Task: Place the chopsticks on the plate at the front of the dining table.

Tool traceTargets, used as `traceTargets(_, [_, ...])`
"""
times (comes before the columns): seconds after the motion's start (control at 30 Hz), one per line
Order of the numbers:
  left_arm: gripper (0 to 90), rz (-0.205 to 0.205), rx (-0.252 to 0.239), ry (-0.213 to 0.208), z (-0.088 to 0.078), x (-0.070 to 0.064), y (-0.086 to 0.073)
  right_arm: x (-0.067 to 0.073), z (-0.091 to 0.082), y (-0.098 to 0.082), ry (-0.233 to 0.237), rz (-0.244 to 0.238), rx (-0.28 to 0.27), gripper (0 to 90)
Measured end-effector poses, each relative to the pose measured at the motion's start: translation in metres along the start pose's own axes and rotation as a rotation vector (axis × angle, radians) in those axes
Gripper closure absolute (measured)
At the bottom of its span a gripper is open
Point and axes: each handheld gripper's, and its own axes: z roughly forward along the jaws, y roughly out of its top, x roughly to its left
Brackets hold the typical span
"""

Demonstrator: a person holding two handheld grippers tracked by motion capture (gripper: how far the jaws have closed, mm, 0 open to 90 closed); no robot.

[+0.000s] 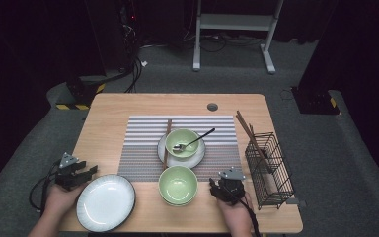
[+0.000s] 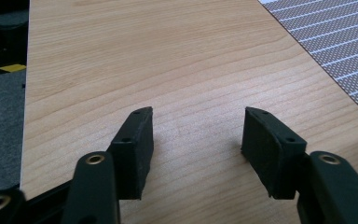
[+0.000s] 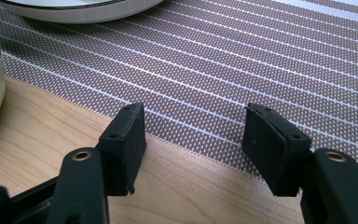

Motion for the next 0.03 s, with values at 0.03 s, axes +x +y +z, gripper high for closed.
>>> traceTargets(0.03, [44.3,0.010,-0.001,0.002,-0.0004,-0.0003,-0.0003,0.0001,0.0000,0.0000,0.000,0.001,0.000,39.0])
